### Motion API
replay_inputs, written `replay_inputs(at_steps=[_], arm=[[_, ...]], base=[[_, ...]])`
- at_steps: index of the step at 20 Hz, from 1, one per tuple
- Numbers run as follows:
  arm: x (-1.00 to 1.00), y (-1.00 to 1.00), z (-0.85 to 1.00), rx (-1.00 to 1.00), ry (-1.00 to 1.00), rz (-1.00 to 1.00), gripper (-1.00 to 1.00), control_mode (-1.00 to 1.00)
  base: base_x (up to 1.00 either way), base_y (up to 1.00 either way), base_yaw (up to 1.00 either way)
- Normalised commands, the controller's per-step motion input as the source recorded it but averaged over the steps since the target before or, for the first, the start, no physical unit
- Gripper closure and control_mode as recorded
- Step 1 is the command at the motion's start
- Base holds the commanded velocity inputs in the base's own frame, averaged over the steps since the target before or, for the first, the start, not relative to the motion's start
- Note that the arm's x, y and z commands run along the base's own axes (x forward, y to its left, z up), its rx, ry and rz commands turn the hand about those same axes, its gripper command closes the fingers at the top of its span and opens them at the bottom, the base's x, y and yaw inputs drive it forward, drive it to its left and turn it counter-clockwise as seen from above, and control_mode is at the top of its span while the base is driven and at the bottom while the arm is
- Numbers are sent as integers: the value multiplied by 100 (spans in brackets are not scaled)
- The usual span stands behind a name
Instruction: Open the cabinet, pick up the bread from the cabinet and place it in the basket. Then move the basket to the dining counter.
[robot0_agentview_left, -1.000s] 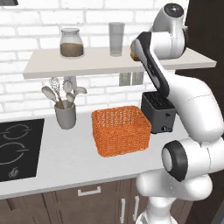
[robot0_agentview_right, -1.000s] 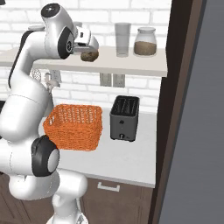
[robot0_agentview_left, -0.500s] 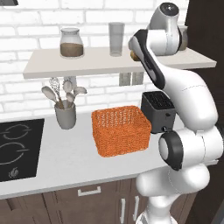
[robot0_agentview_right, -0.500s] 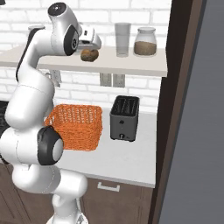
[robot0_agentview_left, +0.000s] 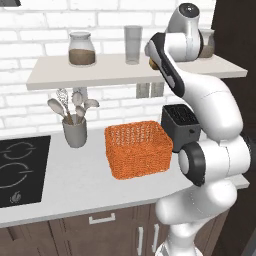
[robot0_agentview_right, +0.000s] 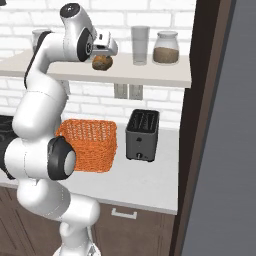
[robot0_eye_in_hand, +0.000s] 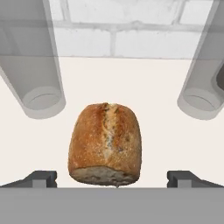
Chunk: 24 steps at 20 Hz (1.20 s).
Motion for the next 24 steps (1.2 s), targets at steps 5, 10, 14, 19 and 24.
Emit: replay_inputs(at_steps=[5,10,14,19,24], arm=[[7,0,-14,0,0,0,-100,-100],[12,0,-12,0,0,0,-100,-100],[16,0,-6,0,0,0,-100,-100],[18,0,-7,0,0,0,-100,-100],[18,1,-5,0,1,0,-100,-100]], base=[[0,0,0],[0,0,0],[0,0,0],[0,0,0],[0,0,0]])
